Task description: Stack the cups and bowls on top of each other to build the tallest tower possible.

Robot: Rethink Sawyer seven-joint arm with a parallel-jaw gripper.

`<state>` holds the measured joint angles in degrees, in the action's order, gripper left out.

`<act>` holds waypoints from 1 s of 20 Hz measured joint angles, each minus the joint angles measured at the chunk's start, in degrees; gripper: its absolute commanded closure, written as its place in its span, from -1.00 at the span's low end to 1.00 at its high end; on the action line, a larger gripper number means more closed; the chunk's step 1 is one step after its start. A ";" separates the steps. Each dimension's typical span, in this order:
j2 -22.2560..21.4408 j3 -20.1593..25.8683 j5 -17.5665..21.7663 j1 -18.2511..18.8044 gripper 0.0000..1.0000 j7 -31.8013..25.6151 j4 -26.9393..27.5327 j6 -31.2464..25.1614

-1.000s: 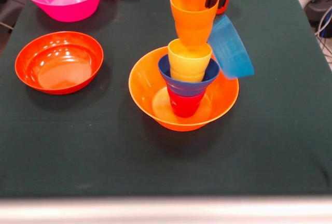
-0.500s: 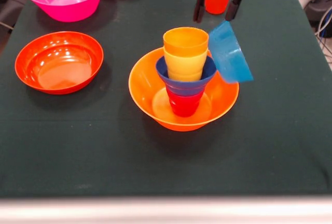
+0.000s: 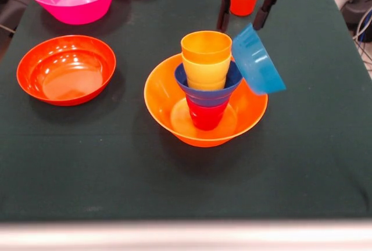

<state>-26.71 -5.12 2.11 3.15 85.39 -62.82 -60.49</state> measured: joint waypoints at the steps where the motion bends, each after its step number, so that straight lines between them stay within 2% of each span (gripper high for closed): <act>1: 0.12 0.00 0.01 -0.02 -1.00 0.00 0.24 0.00; 13: 0.93 -0.04 -0.47 -0.35 -1.00 0.00 2.08 -0.21; 20: 2.41 -0.88 -0.47 -2.60 -1.00 0.00 4.85 -1.99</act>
<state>-24.30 -6.00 1.63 0.55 85.39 -57.96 -62.48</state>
